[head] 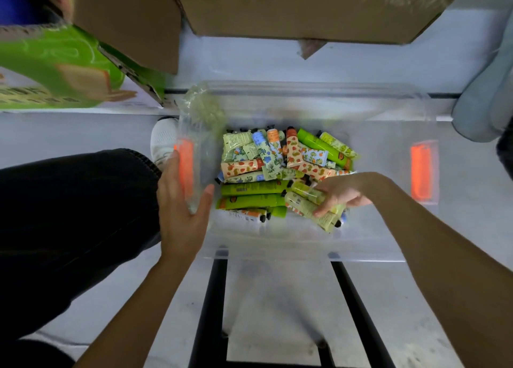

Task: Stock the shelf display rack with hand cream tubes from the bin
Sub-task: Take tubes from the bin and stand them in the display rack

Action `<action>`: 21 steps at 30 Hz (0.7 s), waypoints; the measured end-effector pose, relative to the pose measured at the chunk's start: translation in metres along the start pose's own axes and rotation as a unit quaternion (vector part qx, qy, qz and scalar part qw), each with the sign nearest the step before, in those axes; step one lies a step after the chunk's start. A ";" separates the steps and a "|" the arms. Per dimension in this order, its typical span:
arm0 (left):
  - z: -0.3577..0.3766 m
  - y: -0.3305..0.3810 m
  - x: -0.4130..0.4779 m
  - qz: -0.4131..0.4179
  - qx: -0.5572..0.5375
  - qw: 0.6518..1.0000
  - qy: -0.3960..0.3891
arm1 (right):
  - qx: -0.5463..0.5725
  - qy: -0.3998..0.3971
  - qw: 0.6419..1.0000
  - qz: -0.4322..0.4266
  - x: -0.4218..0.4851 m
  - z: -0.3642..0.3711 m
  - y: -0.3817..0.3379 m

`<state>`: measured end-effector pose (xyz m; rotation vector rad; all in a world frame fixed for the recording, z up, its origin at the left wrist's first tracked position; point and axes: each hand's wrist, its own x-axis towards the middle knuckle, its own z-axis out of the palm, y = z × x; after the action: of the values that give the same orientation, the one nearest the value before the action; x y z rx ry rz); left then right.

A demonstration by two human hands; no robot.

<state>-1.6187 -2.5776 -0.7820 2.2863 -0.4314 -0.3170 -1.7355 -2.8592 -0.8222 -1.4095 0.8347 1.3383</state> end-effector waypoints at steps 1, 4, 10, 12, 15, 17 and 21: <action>0.000 0.001 0.000 -0.002 0.001 1.000 -0.001 | -0.012 0.001 1.000 -0.001 -0.008 -0.001 -0.007; 0.000 0.004 -0.002 -0.009 0.004 1.000 -0.003 | -0.040 0.038 0.996 -0.069 -0.009 0.005 -0.033; -0.003 0.007 -0.003 -0.018 -0.007 1.000 -0.004 | -0.224 0.095 0.958 -0.150 0.021 0.046 -0.068; -0.003 0.007 -0.004 -0.017 -0.008 1.000 -0.005 | -0.225 0.106 0.956 -0.153 0.032 0.052 -0.067; -0.003 0.007 -0.004 -0.017 -0.014 1.000 -0.004 | -0.218 0.119 0.957 -0.152 0.037 0.058 -0.061; -0.002 0.006 -0.004 -0.020 -0.017 1.000 -0.003 | -0.213 0.114 0.960 -0.139 0.038 0.066 -0.056; -0.002 0.005 -0.004 -0.021 -0.026 0.999 0.000 | -0.149 0.113 0.974 -0.127 0.046 0.074 -0.047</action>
<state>-1.6223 -2.5781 -0.7764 2.2471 -0.3703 -0.3457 -1.7060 -2.7694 -0.8516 -1.8644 0.5873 1.1511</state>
